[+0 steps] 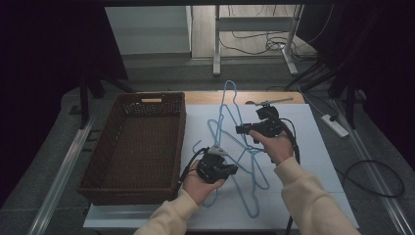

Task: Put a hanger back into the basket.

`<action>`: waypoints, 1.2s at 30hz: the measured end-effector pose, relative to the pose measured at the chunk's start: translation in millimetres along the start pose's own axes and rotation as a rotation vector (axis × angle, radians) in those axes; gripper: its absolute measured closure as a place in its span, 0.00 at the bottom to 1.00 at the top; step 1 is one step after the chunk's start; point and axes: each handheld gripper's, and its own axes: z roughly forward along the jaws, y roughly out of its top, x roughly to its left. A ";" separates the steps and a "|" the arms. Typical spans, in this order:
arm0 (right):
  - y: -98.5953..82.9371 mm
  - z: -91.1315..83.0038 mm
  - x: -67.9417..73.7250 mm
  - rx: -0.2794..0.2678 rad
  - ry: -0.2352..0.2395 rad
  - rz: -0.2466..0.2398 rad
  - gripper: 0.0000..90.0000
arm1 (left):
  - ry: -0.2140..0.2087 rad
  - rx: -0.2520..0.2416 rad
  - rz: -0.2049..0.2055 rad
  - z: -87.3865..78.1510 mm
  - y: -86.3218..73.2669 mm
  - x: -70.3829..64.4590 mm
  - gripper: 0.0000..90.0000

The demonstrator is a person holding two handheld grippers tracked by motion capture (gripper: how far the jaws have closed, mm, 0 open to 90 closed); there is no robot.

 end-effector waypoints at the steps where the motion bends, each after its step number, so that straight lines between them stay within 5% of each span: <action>1: 0.4 -2.3 1.4 -0.016 0.009 -0.023 0.65 | -0.004 -0.006 0.000 -2.0 0.4 -1.3 0.96; 5: 0.8 -10.4 5.5 -0.049 0.040 -0.057 0.59 | -0.010 -0.015 0.004 -6.8 1.4 -3.5 0.96; 8: 3.1 -28.1 8.8 -0.147 0.116 -0.076 0.50 | -0.037 -0.018 -0.012 -10.5 2.3 -2.7 0.96; 13: 7.3 -50.0 6.4 -0.234 0.148 -0.093 0.43 | -0.049 -0.016 -0.017 -10.9 1.6 -2.4 0.96; 19: 3.2 -72.8 -6.5 -0.349 0.141 -0.073 0.40 | -0.074 -0.025 -0.029 -16.6 -1.3 -1.0 0.96; 26: -12.0 -106.5 -33.4 -0.498 0.158 0.016 0.41 | -0.108 -0.061 -0.066 -31.0 -1.4 2.3 0.96; 36: -52.0 -109.5 -60.1 -0.443 0.138 0.018 0.41 | -0.168 -0.101 -0.081 -63.7 4.6 2.8 0.96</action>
